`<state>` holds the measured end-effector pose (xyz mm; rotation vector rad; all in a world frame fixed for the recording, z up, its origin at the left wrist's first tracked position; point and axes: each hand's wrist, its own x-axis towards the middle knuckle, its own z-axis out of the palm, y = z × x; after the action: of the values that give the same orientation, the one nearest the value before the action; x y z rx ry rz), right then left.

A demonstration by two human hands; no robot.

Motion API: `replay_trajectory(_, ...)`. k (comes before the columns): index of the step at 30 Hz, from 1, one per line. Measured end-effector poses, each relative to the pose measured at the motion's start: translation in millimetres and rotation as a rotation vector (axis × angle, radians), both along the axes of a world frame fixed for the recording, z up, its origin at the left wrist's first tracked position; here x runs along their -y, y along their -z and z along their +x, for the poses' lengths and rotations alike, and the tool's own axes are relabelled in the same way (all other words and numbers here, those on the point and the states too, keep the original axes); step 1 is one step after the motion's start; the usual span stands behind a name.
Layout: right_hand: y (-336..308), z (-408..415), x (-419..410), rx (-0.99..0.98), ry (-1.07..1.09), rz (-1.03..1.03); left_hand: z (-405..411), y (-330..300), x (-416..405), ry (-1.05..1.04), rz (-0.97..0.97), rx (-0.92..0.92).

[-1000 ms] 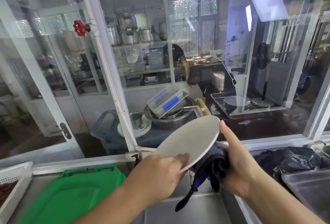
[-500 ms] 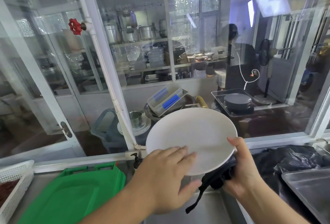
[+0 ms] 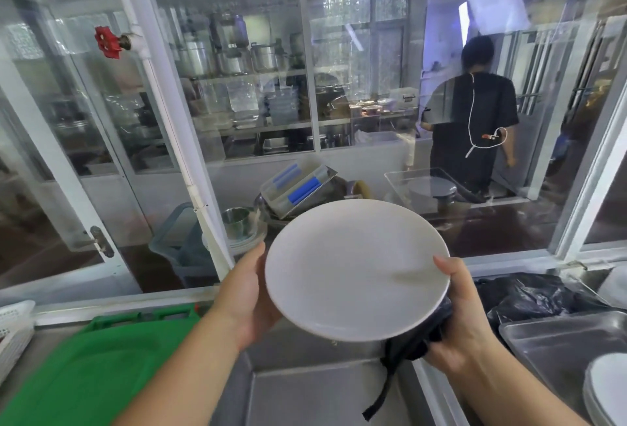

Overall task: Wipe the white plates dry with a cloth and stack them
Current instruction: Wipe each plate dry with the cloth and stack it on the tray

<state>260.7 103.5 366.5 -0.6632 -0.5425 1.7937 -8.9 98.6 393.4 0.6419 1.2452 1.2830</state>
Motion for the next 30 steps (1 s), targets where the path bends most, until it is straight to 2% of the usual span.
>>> replay_trajectory(7,17.5,24.5,12.7,0.105,0.033,-0.016,27.5,20.0,-10.4,0.056,-0.004,0.045)
replay_trajectory(19,38.5,67.1,74.9,0.307,0.412,-0.174,80.8,45.2,-25.7,0.291,0.028,0.095)
replay_trajectory(25,54.0,111.8,124.6,0.472,0.704,-0.207,140.6,67.8,-15.4,0.449,-0.021,0.085)
replay_trajectory(30,63.5,163.1,173.9,0.491,0.865,-0.274,208.7,83.7,8.0,0.554,-0.058,0.088)
